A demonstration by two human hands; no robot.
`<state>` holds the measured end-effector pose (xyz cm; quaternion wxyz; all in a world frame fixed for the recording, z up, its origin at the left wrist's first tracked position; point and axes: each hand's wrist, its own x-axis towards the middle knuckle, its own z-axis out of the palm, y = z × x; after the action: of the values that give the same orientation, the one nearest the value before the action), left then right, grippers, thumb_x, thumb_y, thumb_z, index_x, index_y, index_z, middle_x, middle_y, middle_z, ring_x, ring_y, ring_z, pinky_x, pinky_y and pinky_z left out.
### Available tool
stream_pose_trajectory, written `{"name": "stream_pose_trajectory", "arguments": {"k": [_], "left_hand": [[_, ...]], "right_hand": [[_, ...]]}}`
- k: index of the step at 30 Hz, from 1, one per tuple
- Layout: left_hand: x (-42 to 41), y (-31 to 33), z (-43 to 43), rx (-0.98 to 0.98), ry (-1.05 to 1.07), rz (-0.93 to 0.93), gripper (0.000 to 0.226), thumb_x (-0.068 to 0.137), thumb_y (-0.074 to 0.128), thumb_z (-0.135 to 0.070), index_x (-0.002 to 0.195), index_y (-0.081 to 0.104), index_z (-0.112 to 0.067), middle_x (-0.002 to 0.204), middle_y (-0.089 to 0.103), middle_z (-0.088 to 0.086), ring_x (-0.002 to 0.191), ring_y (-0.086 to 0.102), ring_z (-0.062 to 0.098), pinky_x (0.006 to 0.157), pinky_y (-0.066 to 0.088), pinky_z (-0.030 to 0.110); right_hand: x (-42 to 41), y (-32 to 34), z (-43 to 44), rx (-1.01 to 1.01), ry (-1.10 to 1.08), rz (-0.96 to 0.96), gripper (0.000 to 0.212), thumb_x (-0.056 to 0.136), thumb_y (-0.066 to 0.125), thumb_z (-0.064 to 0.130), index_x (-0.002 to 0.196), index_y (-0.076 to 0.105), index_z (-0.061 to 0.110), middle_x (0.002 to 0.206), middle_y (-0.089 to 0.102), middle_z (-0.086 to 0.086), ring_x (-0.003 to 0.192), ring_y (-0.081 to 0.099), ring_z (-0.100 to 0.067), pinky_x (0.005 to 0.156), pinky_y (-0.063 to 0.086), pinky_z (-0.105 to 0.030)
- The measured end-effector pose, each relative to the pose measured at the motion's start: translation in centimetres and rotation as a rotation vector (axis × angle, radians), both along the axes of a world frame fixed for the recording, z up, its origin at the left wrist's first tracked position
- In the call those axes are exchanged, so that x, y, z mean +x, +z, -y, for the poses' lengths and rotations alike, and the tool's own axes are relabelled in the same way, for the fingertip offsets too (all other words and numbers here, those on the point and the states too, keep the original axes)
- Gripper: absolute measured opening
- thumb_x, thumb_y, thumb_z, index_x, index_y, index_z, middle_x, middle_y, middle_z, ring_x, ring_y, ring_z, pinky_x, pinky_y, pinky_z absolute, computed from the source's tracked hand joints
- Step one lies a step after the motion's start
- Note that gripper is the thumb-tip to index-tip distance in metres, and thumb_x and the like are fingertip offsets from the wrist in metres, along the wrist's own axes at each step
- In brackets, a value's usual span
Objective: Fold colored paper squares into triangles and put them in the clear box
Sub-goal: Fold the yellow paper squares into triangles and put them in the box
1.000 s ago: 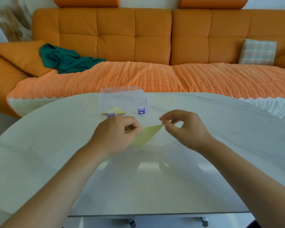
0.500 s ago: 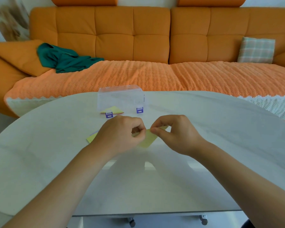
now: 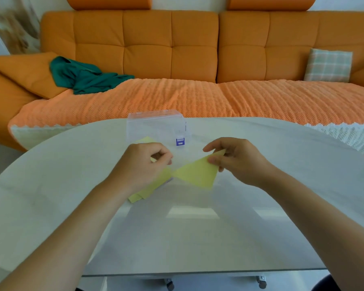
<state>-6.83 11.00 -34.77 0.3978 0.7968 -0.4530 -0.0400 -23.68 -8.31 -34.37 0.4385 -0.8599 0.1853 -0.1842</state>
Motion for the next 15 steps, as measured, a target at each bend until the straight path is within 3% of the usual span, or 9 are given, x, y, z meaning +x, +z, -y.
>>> {"name": "stream_pose_trajectory", "arguments": {"k": [2, 5, 9, 12, 15], "left_hand": [[-1.5, -0.6, 0.8, -0.011, -0.108, -0.177, 0.017, 0.093, 0.063, -0.024, 0.084, 0.076, -0.03, 0.091, 0.074, -0.022, 0.078, 0.065, -0.006, 0.067, 0.044, 0.006], [-2.5, -1.4, 1.7, 0.108, -0.233, -0.308, 0.013, 0.093, 0.065, -0.03, 0.098, 0.076, -0.035, 0.097, 0.074, -0.018, 0.093, 0.066, 0.001, 0.083, 0.048, 0.019], [-2.8, -1.9, 2.2, 0.12, -0.195, -0.402, 0.011, 0.089, 0.07, -0.019, 0.09, 0.077, -0.027, 0.085, 0.075, -0.006, 0.073, 0.063, 0.002, 0.073, 0.046, 0.022], [-2.6, -2.1, 2.5, 0.017, -0.026, -0.598, 0.004, 0.087, 0.072, -0.017, 0.087, 0.075, -0.019, 0.082, 0.076, -0.001, 0.07, 0.065, 0.008, 0.072, 0.049, 0.024], [-2.4, -1.9, 2.7, -0.074, 0.054, -0.862, 0.007, 0.09, 0.068, -0.013, 0.094, 0.073, -0.01, 0.088, 0.077, 0.01, 0.073, 0.071, 0.019, 0.063, 0.056, 0.025]], "right_hand": [[0.2, 0.0, -0.4, 0.024, 0.086, -0.039, 0.035, 0.087, 0.076, 0.013, 0.115, 0.065, 0.032, 0.079, 0.071, 0.004, 0.062, 0.065, -0.009, 0.062, 0.052, -0.019], [0.4, -0.2, -0.7, 0.003, 0.161, -0.077, 0.053, 0.087, 0.077, 0.017, 0.13, 0.053, 0.037, 0.081, 0.073, 0.007, 0.063, 0.065, -0.01, 0.064, 0.053, -0.028], [0.5, -0.7, -0.7, -0.007, 0.089, -0.018, 0.06, 0.086, 0.077, 0.021, 0.135, 0.047, 0.039, 0.08, 0.07, 0.004, 0.067, 0.065, -0.015, 0.071, 0.054, -0.03], [0.4, -1.2, -0.6, -0.152, -0.014, 0.086, 0.055, 0.09, 0.072, 0.025, 0.136, 0.046, 0.039, 0.097, 0.064, 0.014, 0.082, 0.064, -0.01, 0.075, 0.052, -0.024], [0.0, -1.2, -0.9, -0.316, 0.057, 0.157, 0.056, 0.084, 0.058, 0.0, 0.124, 0.051, 0.039, 0.121, 0.054, 0.013, 0.102, 0.058, -0.005, 0.081, 0.047, -0.017]]}}
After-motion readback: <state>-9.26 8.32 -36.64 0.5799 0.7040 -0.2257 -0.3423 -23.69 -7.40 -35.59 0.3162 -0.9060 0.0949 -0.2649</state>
